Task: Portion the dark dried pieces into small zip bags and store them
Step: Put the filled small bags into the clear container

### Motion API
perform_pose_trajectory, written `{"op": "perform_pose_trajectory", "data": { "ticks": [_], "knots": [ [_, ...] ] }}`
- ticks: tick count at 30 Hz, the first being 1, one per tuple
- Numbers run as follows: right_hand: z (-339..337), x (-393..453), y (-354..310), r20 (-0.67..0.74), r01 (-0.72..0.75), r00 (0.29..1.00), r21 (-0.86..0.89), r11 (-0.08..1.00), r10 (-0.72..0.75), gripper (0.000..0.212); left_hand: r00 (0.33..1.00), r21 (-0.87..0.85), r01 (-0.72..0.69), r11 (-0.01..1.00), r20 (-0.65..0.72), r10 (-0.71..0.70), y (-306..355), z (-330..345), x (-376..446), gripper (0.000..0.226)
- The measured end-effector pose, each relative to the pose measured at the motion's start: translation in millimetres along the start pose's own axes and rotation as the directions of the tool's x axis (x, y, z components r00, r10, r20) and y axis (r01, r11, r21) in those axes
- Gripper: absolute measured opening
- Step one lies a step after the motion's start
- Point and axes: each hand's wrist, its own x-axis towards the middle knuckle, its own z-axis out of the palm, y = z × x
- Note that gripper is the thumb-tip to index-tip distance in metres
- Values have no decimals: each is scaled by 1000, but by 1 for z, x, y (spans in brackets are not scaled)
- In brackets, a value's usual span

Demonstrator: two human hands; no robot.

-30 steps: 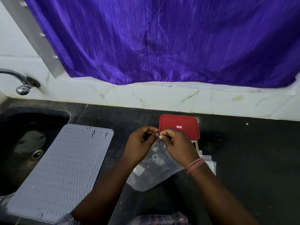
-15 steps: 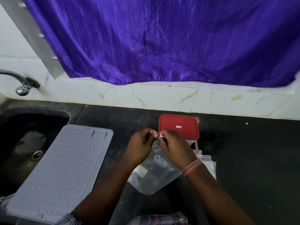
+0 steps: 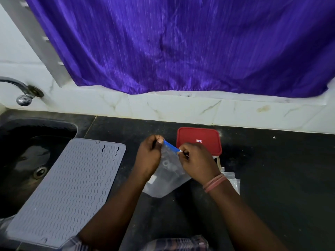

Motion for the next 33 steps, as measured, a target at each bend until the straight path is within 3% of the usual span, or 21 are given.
{"op": "perform_pose_trajectory", "data": {
  "ticks": [13,18,21,23,25,30,33],
  "knots": [
    [-1,-9,27,84,-177,982,115,978,168,8,951,-316,219,923,-143,-274,-29,-27,11,27],
    [1,-7,25,66,-242,970,359,901,234,8,959,-436,230,870,-48,-278,-33,-29,9,20],
    [2,-8,22,31,-216,974,440,872,226,9,971,-543,232,807,77,-227,-37,-34,2,36],
    [1,-8,20,12,-205,974,466,861,226,9,980,-503,196,842,123,-155,-38,-37,-1,41],
    [-1,-8,17,-9,-199,972,506,839,236,9,990,-401,142,905,79,-121,-38,-38,-4,26],
    [0,-9,6,27,-229,960,646,728,278,7,994,-358,63,932,-59,-90,-33,-37,-8,10],
    [3,-11,-5,132,-243,959,836,493,249,17,991,-417,76,906,-72,-116,-28,-35,-10,7]
  ]
}}
